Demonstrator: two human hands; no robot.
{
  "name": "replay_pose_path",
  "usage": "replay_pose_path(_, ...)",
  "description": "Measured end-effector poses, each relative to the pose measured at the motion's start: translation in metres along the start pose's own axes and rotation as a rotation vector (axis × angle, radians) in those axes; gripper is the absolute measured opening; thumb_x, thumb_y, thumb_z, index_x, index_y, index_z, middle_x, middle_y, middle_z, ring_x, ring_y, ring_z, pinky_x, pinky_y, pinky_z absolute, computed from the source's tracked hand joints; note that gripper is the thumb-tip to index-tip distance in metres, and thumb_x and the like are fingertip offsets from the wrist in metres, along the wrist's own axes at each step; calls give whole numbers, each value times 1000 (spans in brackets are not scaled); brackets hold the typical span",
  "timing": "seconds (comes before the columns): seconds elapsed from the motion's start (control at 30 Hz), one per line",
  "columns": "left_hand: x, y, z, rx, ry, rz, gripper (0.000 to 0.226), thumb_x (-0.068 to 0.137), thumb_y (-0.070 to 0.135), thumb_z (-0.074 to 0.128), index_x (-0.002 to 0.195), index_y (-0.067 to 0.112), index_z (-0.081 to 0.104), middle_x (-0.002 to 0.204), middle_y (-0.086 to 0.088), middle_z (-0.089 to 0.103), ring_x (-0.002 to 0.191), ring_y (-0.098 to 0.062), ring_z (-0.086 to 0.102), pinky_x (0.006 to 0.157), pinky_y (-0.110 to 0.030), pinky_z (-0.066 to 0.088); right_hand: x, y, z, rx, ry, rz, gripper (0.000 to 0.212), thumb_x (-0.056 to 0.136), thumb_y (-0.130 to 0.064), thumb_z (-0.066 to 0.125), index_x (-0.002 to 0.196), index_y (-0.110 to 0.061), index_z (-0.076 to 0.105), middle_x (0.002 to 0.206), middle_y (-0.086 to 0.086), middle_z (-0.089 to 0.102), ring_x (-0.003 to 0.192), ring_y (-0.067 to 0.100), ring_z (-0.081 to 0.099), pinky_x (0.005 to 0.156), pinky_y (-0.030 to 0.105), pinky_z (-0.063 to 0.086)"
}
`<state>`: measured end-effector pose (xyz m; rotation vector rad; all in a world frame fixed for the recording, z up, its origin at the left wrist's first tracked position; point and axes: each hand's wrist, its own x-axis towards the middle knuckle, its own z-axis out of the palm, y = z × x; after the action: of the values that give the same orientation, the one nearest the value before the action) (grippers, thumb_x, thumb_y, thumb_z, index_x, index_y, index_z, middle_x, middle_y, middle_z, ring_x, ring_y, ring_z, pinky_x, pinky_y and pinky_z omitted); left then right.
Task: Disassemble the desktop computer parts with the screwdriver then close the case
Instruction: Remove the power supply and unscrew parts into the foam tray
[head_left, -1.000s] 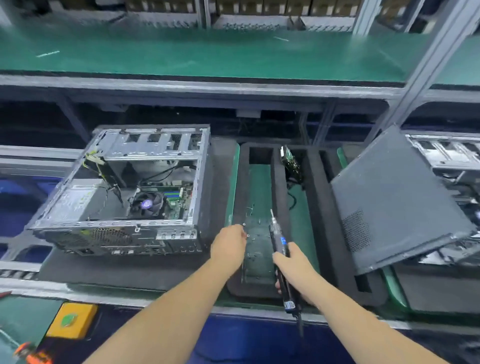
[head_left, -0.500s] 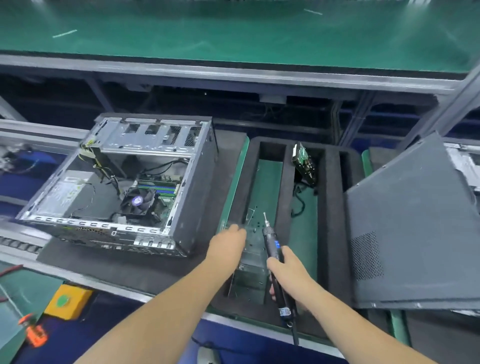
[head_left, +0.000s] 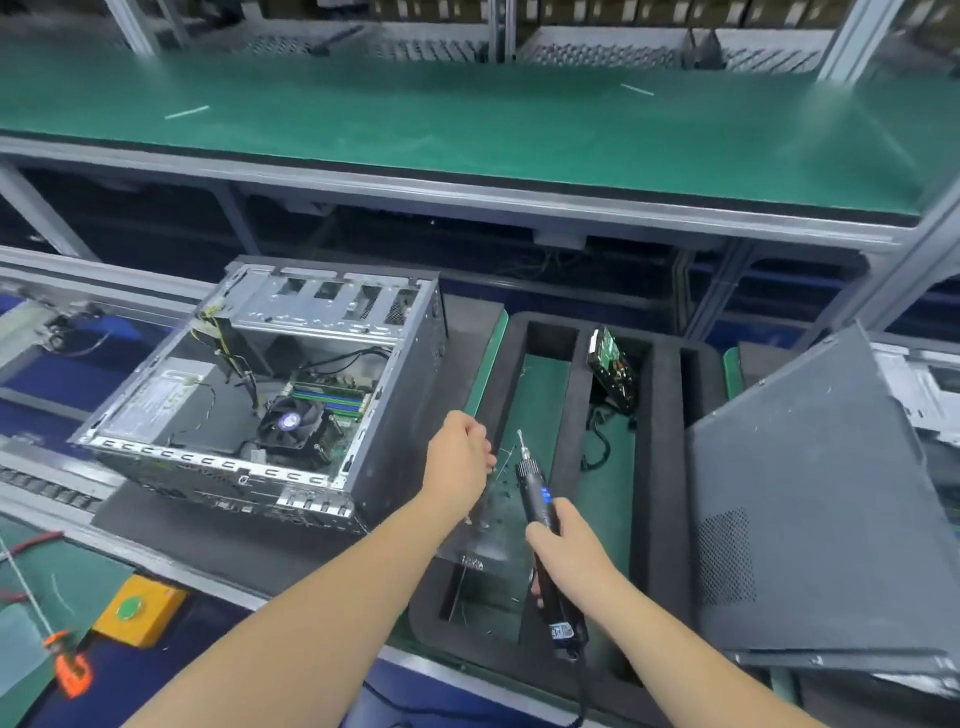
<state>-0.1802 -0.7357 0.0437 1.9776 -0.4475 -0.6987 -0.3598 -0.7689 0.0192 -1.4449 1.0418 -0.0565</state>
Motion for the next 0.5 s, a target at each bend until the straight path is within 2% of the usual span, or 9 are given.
replay_pose_path(0.03,3,13,-2,-68,19,14,18,105,12,39,94,7,52,82,-4,59,63,-11,55,57,-20,51,-1,-10,0,1,-6,-26,17,85,-28,52,99,-19,47,73,10,54,50,26,57,49,39,57)
replay_pose_path(0.13,13,47,-15,-55,10,102,16,104,16,46,95,13,58,83,-4,66,66,-12,64,70,-29,60,-8,-42,-2,-14,-20,-94,20,84,-29,53,100,-18,47,69,7,53,48,26,58,46,34,54)
replay_pose_path(0.23,21,70,-33,-92,-11,131,17,100,15,52,90,11,66,71,-2,67,64,-14,67,76,-37,61,-14,-71,-2,-35,-34,-170,21,83,-30,53,99,-18,47,67,6,52,48,25,56,46,33,51)
replay_pose_path(0.37,20,95,-56,-162,-7,183,22,97,10,56,80,7,70,66,-4,62,60,-15,61,64,-35,62,-23,-101,-2,-33,-41,-246,11,86,-26,52,91,-22,44,63,5,50,46,24,54,46,31,49)
replay_pose_path(0.43,17,104,-63,-192,21,185,24,97,12,56,79,8,70,69,-6,62,62,-15,59,55,-29,58,-26,-112,-1,-34,-49,-273,10,87,-25,53,94,-22,46,66,6,50,48,23,53,46,31,49)
replay_pose_path(0.5,17,111,-68,-224,52,158,23,96,15,56,80,8,71,72,-7,60,67,-16,58,52,-24,54,-28,-119,1,-41,-69,-278,12,88,-26,52,100,-24,50,69,6,52,50,22,53,46,30,50)
